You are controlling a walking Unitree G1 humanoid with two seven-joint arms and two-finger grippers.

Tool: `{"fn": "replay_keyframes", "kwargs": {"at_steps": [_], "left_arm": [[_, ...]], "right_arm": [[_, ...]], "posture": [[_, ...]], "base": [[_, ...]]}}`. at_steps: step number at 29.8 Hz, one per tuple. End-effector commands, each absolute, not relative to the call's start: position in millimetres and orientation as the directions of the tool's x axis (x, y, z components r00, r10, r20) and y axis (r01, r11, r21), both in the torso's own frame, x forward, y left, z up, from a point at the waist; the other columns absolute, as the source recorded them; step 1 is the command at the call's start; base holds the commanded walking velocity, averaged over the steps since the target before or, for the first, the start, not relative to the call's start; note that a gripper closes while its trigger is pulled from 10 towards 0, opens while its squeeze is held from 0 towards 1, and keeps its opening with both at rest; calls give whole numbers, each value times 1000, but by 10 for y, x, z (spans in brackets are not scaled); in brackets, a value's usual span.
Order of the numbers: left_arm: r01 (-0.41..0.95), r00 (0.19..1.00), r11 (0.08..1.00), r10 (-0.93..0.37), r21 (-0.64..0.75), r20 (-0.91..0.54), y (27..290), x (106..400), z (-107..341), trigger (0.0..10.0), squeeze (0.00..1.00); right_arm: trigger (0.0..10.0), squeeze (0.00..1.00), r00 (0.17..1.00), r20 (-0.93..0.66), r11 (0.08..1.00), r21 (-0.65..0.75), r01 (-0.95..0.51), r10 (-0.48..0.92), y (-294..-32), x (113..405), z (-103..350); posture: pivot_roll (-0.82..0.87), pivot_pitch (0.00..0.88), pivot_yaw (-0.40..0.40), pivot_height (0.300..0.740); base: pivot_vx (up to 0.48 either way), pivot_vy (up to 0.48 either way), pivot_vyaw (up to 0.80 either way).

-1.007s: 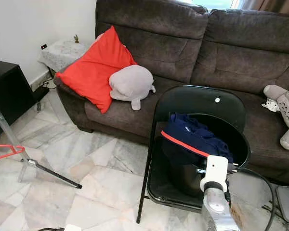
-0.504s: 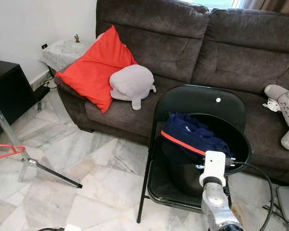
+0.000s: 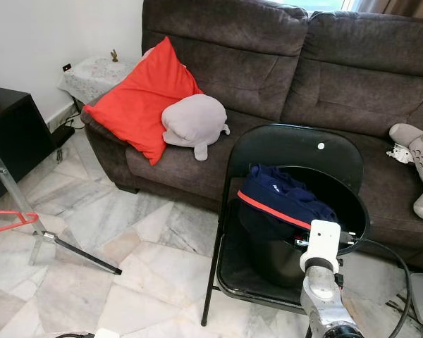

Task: Hang hanger

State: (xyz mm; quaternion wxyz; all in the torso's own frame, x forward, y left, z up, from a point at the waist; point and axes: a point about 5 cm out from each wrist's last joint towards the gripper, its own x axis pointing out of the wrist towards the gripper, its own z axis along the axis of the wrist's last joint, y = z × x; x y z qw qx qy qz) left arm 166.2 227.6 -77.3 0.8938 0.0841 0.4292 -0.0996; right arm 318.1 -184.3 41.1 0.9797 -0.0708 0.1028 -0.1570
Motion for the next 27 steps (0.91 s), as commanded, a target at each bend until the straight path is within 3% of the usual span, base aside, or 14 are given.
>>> {"fn": "replay_keyframes", "kwargs": {"at_steps": [1,10,11,12,13,15,17,18,19,20,27], "left_arm": [[272,593,960,-109,71,-798,2298,1606,-792,10000,0],[271,593,960,-106,74,-798,2308,1605,-790,10000,0],[272,593,959,-106,75,-798,2309,1605,-790,10000,0],[272,593,959,-106,75,-798,2310,1605,-789,10000,0],[272,593,959,-106,75,-798,2310,1606,-789,10000,0],[274,593,959,-108,75,-798,2309,1606,-788,10000,0],[275,593,959,-108,74,-798,2309,1607,-788,10000,0],[275,594,959,-108,75,-798,2310,1610,-787,10000,0],[275,594,959,-108,75,-798,2310,1610,-787,10000,0],[275,594,959,-108,75,-797,2311,1611,-786,10000,0],[278,594,958,-110,75,-797,2312,1613,-784,10000,0]], "right_arm": [[10000,0,929,-200,946,-155,285,-313,-1828,3186,392],[10000,0,946,-207,968,-53,244,-250,-1788,3236,424],[8392,0,953,-186,971,-49,233,-238,-1775,3260,461],[8392,0,955,-179,972,-47,230,-235,-1772,3268,474],[4667,0,957,-171,972,-44,230,-235,-1772,3277,490],[275,0,957,-157,970,-38,242,-245,-1790,3293,519],[157,0,956,-153,969,-34,247,-249,-1804,3299,529],[3216,0,956,-148,967,-30,251,-253,-1815,3305,541],[3216,0,956,-148,967,-30,251,-253,-1815,3305,541],[10000,0,956,-143,967,-30,255,-257,-1830,3309,550],[10000,0,944,-115,951,-32,307,-308,-1977,3329,616]], "posture": [[26,96,-18,740],[33,101,-14,740],[33,101,-13,740],[34,102,-13,740],[34,102,-13,740],[34,102,-13,740],[34,102,-13,740],[37,104,-12,740],[37,104,-12,740],[37,104,-12,740],[37,107,-10,740]], "base": [[0,0,0],[0,0,0],[0,0,0],[0,0,0],[0,0,0],[0,0,0],[0,0,0],[0,0,0],[0,0,0],[0,0,0],[0,0,0]]}}
